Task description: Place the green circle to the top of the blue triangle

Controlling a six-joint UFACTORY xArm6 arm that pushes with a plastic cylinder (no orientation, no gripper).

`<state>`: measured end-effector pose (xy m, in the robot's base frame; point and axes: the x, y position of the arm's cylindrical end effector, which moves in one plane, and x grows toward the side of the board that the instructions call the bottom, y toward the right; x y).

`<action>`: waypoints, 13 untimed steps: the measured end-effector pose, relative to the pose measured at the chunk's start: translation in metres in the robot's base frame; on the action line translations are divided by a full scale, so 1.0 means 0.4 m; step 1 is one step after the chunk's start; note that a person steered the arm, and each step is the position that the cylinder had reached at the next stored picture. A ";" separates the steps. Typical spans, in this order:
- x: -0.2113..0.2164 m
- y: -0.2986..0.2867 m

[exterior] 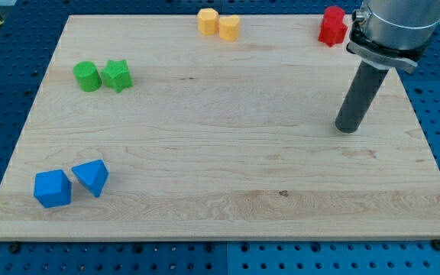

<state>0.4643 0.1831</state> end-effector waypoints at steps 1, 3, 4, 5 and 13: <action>0.000 0.000; -0.177 -0.182; -0.270 -0.368; -0.361 -0.566; -0.318 -1.091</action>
<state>0.3372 -0.2535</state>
